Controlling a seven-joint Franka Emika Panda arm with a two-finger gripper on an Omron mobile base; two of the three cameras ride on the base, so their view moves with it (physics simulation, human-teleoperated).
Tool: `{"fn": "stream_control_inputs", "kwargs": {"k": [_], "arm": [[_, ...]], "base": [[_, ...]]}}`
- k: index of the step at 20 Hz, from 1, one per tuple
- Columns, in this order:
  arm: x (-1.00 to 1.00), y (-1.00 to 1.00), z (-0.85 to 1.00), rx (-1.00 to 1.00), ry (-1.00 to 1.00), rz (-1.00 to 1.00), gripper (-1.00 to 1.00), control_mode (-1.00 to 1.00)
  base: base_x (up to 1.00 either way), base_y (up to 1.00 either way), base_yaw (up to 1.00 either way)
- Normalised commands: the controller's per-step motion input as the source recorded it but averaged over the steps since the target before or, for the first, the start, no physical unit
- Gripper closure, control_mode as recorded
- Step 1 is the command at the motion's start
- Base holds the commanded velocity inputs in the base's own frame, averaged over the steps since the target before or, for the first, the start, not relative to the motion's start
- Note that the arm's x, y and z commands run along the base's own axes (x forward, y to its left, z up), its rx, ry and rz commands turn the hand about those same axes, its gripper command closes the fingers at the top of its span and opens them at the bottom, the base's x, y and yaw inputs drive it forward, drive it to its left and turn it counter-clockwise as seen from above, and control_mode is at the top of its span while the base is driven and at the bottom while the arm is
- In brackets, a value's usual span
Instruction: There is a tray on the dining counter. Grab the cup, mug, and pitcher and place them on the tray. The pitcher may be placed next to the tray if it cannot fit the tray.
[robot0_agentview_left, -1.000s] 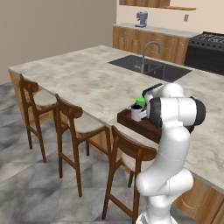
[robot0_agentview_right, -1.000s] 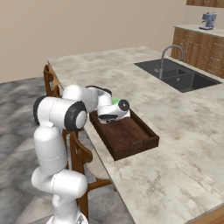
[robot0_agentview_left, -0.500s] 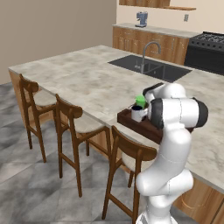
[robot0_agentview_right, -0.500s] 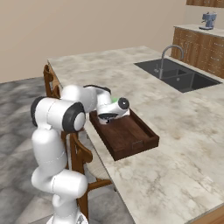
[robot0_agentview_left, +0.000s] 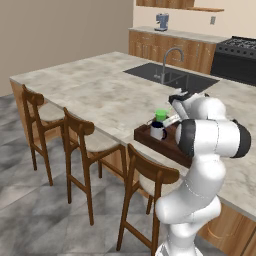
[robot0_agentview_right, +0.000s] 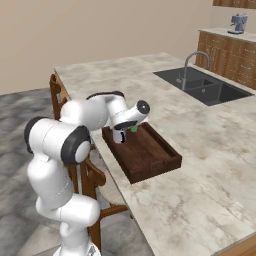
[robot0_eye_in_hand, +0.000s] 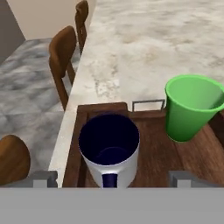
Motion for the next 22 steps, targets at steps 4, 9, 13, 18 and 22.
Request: {"fn": "stream_control_inputs", "kwargs": {"k": [4, 9, 13, 18, 22], "arm": [[-0.69, -0.46, 0.48, 0.0, 0.0, 0.0, -1.0, -1.0], [-0.83, -0.27, 0.74, 0.0, 0.1, -0.03, -1.0, -1.0], [-0.87, 0.0, 0.92, 0.0, 0.2, -0.09, -1.0, -1.0], [-0.83, 0.13, 0.79, 0.0, 0.16, -0.18, -1.0, -1.0], [-0.67, 0.46, 0.43, -0.03, 0.02, -0.19, -1.0, -1.0]], "base": [[0.0, 0.0, 0.0], [0.0, 0.0, 0.0], [0.0, 0.0, 0.0], [0.0, 0.0, 0.0], [0.0, 0.0, 0.0]]}}
